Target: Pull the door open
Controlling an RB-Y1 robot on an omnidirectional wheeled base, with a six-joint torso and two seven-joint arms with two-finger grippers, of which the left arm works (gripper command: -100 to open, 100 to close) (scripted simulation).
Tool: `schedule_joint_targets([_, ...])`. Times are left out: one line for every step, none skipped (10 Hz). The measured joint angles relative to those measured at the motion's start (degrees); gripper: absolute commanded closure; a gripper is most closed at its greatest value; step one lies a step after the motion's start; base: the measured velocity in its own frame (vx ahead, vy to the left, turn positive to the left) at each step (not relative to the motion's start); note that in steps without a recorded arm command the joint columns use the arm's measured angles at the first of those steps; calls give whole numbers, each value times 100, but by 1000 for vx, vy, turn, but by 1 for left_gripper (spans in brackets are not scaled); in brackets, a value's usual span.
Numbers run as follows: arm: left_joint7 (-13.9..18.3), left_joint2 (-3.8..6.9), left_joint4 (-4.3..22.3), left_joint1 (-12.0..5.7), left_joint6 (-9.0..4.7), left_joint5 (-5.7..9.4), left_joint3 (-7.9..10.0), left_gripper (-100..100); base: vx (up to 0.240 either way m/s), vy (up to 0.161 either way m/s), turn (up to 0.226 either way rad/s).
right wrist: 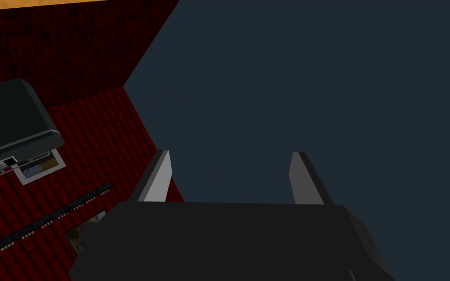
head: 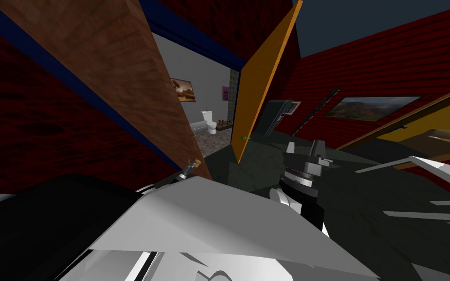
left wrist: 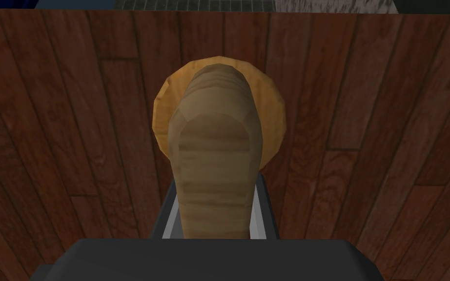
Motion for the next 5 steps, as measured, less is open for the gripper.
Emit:
schedule_joint_targets([-14,2,-154,45,20,5,-18,100,-16,21,24])
schedule_joint_targets([17,-28,-137,-9,-15,-7,-40,100,0,0,0])
schedule_joint_targets([100,-106,183,-165,-186,-34,-69,100,16,-10,-28])
schedule_joint_targets([119,-103,301,-164,-235,-34,-69,100,18,-14,-15])
schedule_joint_targets([21,17,-69,60,-29,0,-33,100,6,-2,45])
